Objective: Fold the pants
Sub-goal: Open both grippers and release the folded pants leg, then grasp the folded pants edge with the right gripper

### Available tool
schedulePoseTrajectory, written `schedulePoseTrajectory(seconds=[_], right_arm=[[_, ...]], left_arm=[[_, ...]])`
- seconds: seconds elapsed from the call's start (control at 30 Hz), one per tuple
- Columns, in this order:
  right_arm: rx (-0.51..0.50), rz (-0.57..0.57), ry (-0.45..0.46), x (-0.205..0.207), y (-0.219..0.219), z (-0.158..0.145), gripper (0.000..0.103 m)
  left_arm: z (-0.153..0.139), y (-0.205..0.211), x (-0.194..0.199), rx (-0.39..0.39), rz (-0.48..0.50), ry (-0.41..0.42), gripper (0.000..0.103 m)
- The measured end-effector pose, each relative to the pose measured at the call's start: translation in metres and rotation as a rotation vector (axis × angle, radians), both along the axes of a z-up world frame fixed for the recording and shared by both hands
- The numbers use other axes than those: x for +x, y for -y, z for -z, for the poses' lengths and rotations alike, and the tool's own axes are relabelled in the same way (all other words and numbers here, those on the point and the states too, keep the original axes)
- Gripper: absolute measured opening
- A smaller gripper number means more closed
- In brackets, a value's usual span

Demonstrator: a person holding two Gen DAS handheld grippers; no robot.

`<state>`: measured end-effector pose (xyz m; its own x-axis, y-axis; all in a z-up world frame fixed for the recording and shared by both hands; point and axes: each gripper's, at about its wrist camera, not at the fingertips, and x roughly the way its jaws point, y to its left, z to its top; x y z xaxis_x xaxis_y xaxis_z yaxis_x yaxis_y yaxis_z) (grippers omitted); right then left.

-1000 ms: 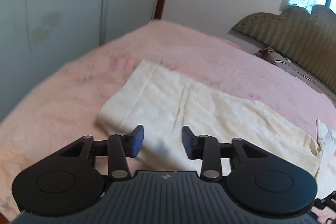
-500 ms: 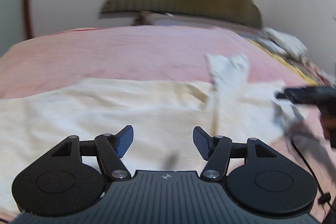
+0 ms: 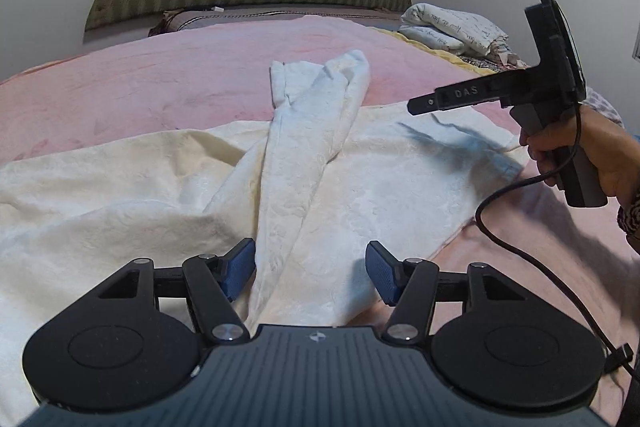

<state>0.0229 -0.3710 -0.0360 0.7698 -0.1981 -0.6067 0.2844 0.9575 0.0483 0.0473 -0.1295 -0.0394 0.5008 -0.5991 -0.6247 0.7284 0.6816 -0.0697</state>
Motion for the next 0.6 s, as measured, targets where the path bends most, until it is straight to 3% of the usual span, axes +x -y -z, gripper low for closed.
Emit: schedulePoseTrajectory(seconds=[0.1, 0.17, 0.27, 0.4, 0.5, 0.6], right_arm=[[-0.006, 0.027, 0.017, 0.015, -0.012, -0.012, 0.065], [-0.008, 0.013, 0.049, 0.031, -0.023, -0.026, 0.101], [-0.089, -0.028, 0.038, 0.073, -0.055, -0.043, 0.103], [-0.277, -0.034, -0.079, 0.148, -0.092, -0.03, 0.103], [-0.299, -0.003, -0.187, 0.195, -0.098, -0.009, 0.103], [-0.3, 0.033, -0.198, 0.217, -0.092, 0.004, 0.103]], left_arm=[[0.006, 0.006, 0.0, -0.001, 0.005, 0.023, 0.056], [0.01, 0.006, -0.004, -0.004, 0.01, 0.057, 0.056], [0.012, 0.007, -0.01, -0.004, 0.019, 0.083, 0.062], [0.015, 0.002, -0.005, -0.049, 0.047, 0.032, 0.073], [0.016, -0.003, -0.002, -0.086, 0.061, -0.002, 0.08], [0.016, -0.003, -0.003, -0.095, 0.07, -0.01, 0.083]])
